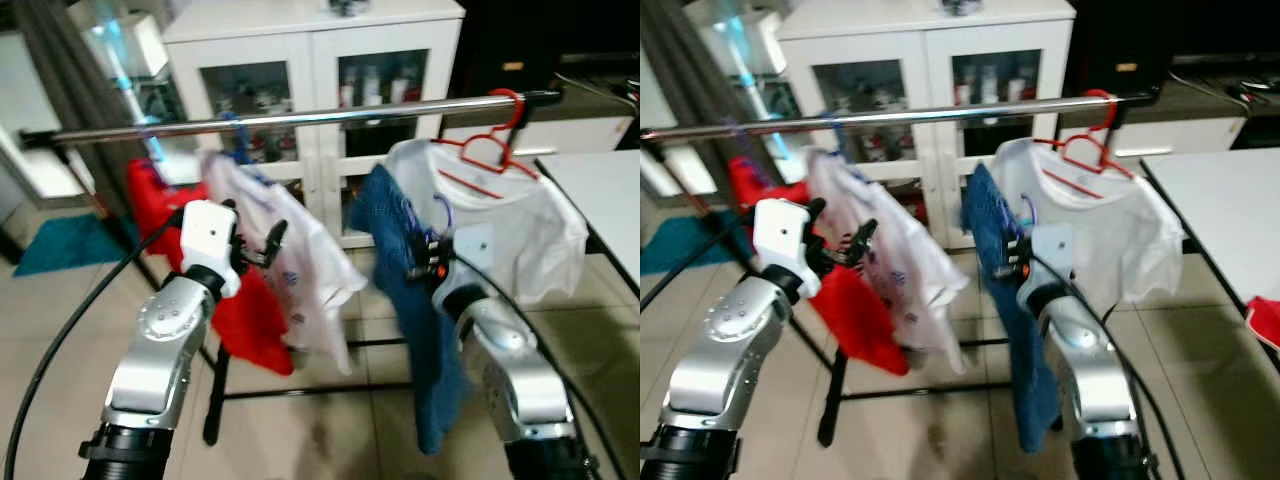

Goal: Hang hanger

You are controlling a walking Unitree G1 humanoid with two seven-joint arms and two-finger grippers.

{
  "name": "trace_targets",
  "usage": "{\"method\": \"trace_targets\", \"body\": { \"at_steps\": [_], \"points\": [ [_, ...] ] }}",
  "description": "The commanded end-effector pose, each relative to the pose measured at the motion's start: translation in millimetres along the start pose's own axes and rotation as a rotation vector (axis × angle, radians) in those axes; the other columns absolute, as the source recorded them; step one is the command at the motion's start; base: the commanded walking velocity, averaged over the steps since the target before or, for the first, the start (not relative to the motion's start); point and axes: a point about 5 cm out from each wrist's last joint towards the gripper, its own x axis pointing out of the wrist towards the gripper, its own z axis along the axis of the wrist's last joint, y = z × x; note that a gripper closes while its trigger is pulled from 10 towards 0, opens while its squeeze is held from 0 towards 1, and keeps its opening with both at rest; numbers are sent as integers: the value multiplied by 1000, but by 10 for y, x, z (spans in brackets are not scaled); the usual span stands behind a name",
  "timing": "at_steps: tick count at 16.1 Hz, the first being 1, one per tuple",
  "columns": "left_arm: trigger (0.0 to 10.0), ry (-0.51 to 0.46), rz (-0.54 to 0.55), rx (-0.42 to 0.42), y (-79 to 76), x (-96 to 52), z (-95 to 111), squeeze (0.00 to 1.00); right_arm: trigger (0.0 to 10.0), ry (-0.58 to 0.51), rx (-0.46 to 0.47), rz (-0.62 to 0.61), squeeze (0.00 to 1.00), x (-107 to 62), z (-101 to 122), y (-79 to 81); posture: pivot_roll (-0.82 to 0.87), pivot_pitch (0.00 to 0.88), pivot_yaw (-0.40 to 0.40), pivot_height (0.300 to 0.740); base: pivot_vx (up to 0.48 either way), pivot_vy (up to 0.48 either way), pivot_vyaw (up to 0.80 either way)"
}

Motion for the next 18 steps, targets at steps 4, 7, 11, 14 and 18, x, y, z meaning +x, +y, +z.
{"method": "trace_targets", "body": {
  "at_steps": [4, 7, 11, 14, 18],
  "points": [
    [10000, 20, -98, 73, -76, -20, -24, 0, 10000, -62, -53, 44, 0, 78, 195, 51, -30, 10, 76, 740, 384, 0, 528],
    [10000, 31, -214, 77, -173, -70, -35, 0, 10000, -84, -68, 76, 0, 87, 314, 51, -27, 5, 72, 740, 214, 0, 0],
    [10000, 10, -308, 91, -222, -123, 1, 0, 10000, -130, -75, 106, 0, 114, 444, 94, -20, 1, 57, 740, 0, 0, 0],
    [10000, 14, -399, 80, -279, -162, 4, 0, 10000, -155, -75, 82, 0, 169, 516, 85, -22, 0, 54, 740, 0, 0, 0],
    [10000, -17, -509, 62, -357, -182, 66, 0, 10000, -145, -64, -15, 0, 332, 584, -48, -17, 0, 45, 740, 0, 0, 0]
  ]
}}
